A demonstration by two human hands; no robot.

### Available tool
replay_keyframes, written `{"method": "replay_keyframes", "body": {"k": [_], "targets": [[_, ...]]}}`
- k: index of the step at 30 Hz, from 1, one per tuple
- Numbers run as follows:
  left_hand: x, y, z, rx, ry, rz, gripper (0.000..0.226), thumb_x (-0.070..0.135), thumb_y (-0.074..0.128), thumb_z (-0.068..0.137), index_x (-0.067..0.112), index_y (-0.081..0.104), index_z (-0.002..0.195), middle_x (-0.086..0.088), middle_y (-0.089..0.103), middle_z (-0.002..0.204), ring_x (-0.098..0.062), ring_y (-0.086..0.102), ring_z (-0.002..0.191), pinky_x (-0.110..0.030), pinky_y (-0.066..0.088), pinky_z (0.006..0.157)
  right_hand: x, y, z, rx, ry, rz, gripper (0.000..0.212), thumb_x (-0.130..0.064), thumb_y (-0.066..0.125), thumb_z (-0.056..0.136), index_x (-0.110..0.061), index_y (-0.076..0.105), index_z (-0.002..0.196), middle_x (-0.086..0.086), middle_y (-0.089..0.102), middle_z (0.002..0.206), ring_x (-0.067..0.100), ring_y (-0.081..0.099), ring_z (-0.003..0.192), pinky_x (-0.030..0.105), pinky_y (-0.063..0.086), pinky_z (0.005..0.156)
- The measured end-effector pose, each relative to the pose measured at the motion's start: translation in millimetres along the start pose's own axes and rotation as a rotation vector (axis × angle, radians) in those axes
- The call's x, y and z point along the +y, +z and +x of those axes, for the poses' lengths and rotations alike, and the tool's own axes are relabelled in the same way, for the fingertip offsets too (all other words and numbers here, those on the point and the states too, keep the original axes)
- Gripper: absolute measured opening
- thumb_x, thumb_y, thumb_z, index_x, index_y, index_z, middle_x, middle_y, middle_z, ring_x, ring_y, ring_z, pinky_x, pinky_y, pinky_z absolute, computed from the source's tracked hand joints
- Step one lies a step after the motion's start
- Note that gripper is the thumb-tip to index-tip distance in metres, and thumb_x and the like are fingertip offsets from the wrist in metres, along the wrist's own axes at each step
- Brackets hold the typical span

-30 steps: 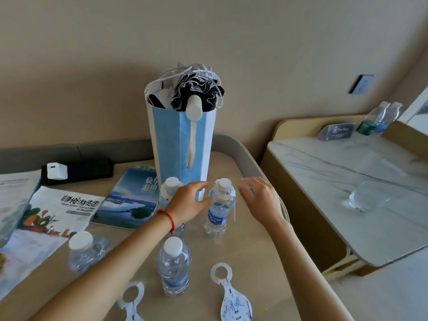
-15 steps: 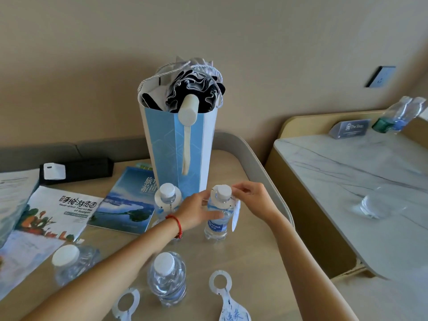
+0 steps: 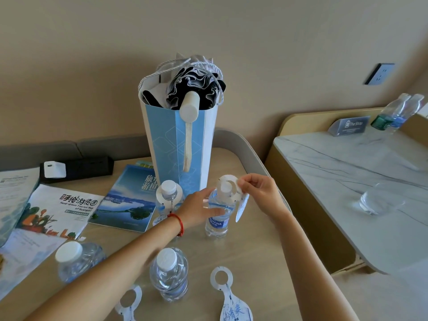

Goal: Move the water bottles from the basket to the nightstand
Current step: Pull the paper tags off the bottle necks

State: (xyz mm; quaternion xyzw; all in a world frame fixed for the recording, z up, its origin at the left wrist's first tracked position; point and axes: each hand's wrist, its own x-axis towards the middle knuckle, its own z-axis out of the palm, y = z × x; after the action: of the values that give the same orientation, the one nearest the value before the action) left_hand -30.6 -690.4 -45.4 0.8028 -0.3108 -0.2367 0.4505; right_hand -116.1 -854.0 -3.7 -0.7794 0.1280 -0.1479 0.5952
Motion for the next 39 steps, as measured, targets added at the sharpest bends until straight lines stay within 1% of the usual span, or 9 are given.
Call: {"method": "replay_keyframes", "body": {"k": [4, 9, 14, 18, 21, 25, 26, 32, 39], "targets": [[-3, 0, -1, 0.001, 0.019, 0.001, 0.06, 0.03, 0.071, 0.076, 0.022, 0.045, 0.13, -0.003, 0.058, 0.128, -0.02, 0.054, 0.116, -0.032, 0.046, 0.091, 16, -15, -20, 0.123, 0.051, 0.042, 0.018, -0.007, 0.059, 0.087, -0.013, 0.069, 0.073, -0.009, 0.067, 0.06, -0.002, 0.059, 0.06, 0.009, 0.047, 0.059], [-6, 1, -1, 0.008, 0.031, 0.005, 0.066, 0.03, 0.072, 0.075, 0.019, 0.042, 0.133, 0.002, 0.054, 0.128, -0.007, 0.048, 0.11, -0.019, 0.039, 0.086, 79, -19, -49, 0.2, 0.366, -0.083, 0.018, -0.011, 0.061, 0.086, -0.016, 0.067, 0.069, -0.003, 0.062, 0.06, 0.008, 0.055, 0.058, 0.017, 0.043, 0.056], [-7, 0, -1, 0.014, 0.033, 0.021, 0.064, 0.03, 0.072, 0.076, 0.02, 0.042, 0.132, -0.001, 0.056, 0.128, -0.011, 0.051, 0.11, -0.023, 0.039, 0.086, 135, -8, -58, 0.223, 0.625, -0.234, 0.027, -0.013, 0.059, 0.088, -0.006, 0.056, 0.062, 0.003, 0.051, 0.054, 0.013, 0.042, 0.049, 0.021, 0.036, 0.047], [-5, 1, -2, 0.002, 0.029, 0.047, 0.065, 0.03, 0.069, 0.079, 0.019, 0.038, 0.135, -0.003, 0.054, 0.132, -0.02, 0.051, 0.119, -0.024, 0.04, 0.087, 148, -2, -56, 0.252, 0.66, -0.355, 0.031, -0.015, 0.057, 0.089, -0.009, 0.051, 0.059, 0.003, 0.049, 0.055, 0.013, 0.041, 0.049, 0.022, 0.033, 0.046], [-2, 2, -3, 0.01, 0.041, 0.089, 0.066, 0.029, 0.067, 0.08, 0.018, 0.036, 0.137, -0.004, 0.052, 0.135, -0.023, 0.05, 0.121, -0.025, 0.04, 0.089, 136, -2, -52, 0.236, 0.602, -0.465, 0.017, -0.017, 0.053, 0.088, -0.008, 0.063, 0.078, 0.008, 0.063, 0.072, 0.013, 0.05, 0.055, 0.024, 0.04, 0.05], [8, -1, -10, 0.075, 0.096, 0.128, 0.062, 0.027, 0.067, 0.081, 0.017, 0.039, 0.135, -0.006, 0.053, 0.134, -0.023, 0.051, 0.121, -0.025, 0.039, 0.091, 103, 0, -44, 0.272, 0.448, -0.496, 0.018, -0.022, 0.055, 0.088, -0.008, 0.065, 0.091, 0.008, 0.068, 0.092, 0.019, 0.06, 0.075, 0.034, 0.051, 0.065], [11, -2, -12, 0.093, 0.114, 0.14, 0.06, 0.027, 0.067, 0.081, 0.016, 0.041, 0.134, -0.007, 0.053, 0.133, -0.023, 0.051, 0.12, -0.026, 0.04, 0.092, 92, 2, -42, 0.276, 0.399, -0.499, 0.019, -0.025, 0.056, 0.089, -0.011, 0.066, 0.095, 0.006, 0.067, 0.097, 0.016, 0.059, 0.079, 0.03, 0.049, 0.065], [26, -22, -36, 0.2, 0.239, 0.139, 0.047, 0.025, 0.068, 0.08, 0.011, 0.055, 0.123, -0.006, 0.056, 0.127, -0.016, 0.052, 0.115, -0.025, 0.041, 0.096, 10, 13, -37, 0.33, -0.035, -0.55, 0.029, -0.035, 0.059, 0.087, -0.016, 0.065, 0.108, 0.001, 0.065, 0.105, 0.013, 0.059, 0.092, 0.035, 0.053, 0.079], [23, -63, -76, 0.533, 0.351, 0.125, 0.032, 0.017, 0.068, 0.079, 0.01, 0.064, 0.11, 0.003, 0.06, 0.115, -0.006, 0.054, 0.105, -0.002, 0.035, 0.09, -44, 52, -27, 0.258, -0.3, -0.479, 0.025, -0.032, 0.061, 0.085, -0.015, 0.068, 0.103, -0.003, 0.067, 0.101, -0.003, 0.055, 0.078, 0.014, 0.046, 0.07]]}}
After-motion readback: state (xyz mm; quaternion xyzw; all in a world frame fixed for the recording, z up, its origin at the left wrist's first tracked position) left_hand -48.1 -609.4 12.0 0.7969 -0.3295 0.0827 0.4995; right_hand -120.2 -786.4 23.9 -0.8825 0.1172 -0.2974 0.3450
